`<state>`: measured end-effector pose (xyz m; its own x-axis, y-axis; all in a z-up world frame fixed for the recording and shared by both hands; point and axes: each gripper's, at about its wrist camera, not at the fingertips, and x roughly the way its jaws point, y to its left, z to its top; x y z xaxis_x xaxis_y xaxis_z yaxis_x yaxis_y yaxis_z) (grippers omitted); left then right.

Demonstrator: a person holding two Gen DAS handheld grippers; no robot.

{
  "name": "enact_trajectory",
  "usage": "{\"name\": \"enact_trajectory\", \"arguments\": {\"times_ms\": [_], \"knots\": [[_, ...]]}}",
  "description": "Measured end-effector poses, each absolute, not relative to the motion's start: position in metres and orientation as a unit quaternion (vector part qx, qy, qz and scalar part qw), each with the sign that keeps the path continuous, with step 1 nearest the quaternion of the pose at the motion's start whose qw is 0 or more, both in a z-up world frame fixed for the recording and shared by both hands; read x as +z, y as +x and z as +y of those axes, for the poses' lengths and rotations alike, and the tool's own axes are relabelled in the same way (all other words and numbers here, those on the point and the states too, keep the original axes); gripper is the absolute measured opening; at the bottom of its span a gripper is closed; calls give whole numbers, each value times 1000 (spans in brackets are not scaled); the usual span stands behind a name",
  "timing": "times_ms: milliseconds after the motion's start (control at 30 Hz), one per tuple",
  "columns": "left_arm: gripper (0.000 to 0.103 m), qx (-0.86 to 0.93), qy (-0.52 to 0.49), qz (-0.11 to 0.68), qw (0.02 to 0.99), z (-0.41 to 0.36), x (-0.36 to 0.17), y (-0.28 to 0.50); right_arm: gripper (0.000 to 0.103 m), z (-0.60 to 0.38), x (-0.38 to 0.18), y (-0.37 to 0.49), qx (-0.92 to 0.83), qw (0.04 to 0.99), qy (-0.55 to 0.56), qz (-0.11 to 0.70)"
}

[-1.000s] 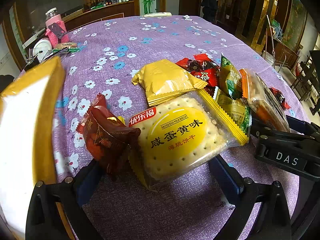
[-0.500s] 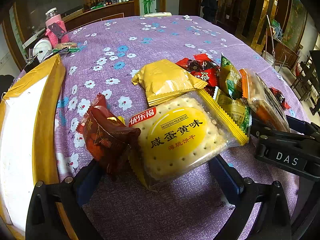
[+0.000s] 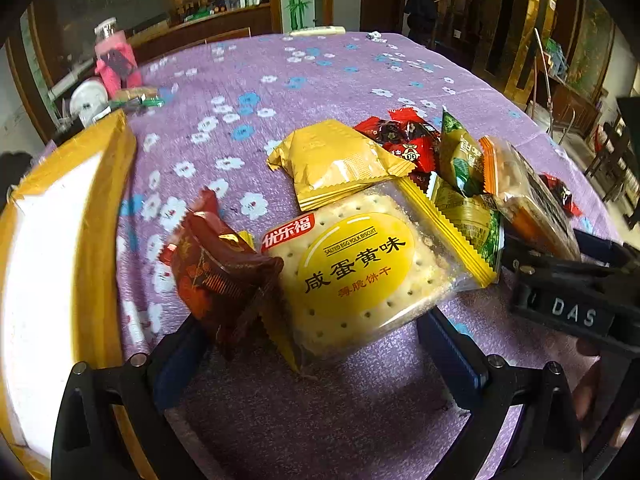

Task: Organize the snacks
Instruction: 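Grasp the yellow salted-egg-yolk biscuit pack with the left tool while right lifts its pack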

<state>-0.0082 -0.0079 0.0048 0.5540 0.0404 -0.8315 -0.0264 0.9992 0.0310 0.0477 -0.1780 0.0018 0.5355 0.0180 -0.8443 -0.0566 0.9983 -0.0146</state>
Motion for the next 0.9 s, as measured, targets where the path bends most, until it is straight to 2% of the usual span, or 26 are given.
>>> {"name": "enact_trajectory", "arguments": {"times_ms": [267,400,467,567,633,767,900], "knots": [[102,56,71,396,914,-9,29,-31,103,-191,9,36,103,868,-4,486],[93,62,84,370,923,-10,41,-38,102,-193,14,22,133,873,-11,470],[90,64,87,362,926,-11,45,-41,97,-191,16,16,138,876,-21,462],[88,68,91,353,929,-12,50,-44,82,-190,18,12,140,878,-28,456],[87,73,96,345,931,-12,53,-46,65,-189,19,12,147,876,-26,458],[87,75,98,338,933,-13,56,-50,57,-185,18,8,161,872,-23,462],[87,76,97,335,934,-11,58,-51,56,-178,18,1,179,867,-29,463]]}}
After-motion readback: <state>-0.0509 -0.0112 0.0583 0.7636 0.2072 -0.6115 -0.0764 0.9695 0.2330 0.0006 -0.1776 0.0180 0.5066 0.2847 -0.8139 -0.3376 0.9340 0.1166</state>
